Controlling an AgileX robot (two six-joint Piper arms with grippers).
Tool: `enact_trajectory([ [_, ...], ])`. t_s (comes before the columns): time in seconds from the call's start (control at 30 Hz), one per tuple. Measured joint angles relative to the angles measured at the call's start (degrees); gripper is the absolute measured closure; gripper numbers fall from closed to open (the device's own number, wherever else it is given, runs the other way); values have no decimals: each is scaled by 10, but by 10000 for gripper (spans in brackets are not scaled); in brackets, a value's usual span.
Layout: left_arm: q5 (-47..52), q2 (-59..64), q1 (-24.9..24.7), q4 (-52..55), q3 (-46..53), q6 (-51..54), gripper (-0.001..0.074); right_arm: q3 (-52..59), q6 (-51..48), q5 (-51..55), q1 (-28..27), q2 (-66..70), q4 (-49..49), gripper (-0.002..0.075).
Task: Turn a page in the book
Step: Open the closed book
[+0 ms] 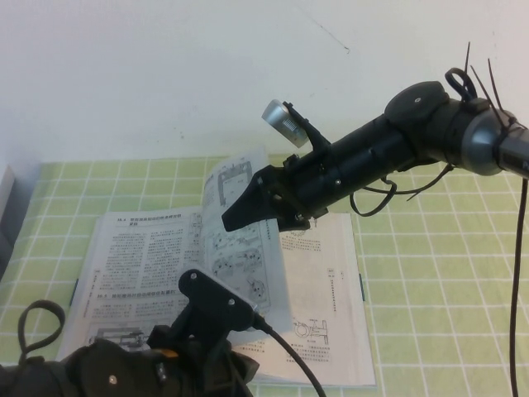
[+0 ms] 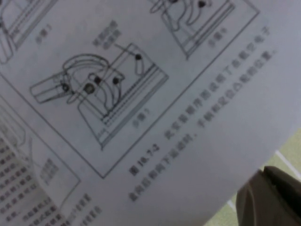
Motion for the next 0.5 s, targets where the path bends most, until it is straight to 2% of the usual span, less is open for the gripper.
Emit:
enact_trajectory([
  [0.33,-95,16,0,-47,0,-10,738,0,-3,7,-4,-17,-3,281],
  [0.43,-111,16,0,-49,0,-10,738,-3,-4,14,-7,-44,-51,290],
  [0.5,-121,16,0,-52,0,-10,738,-6,3,21,-8,-62,-118,336],
])
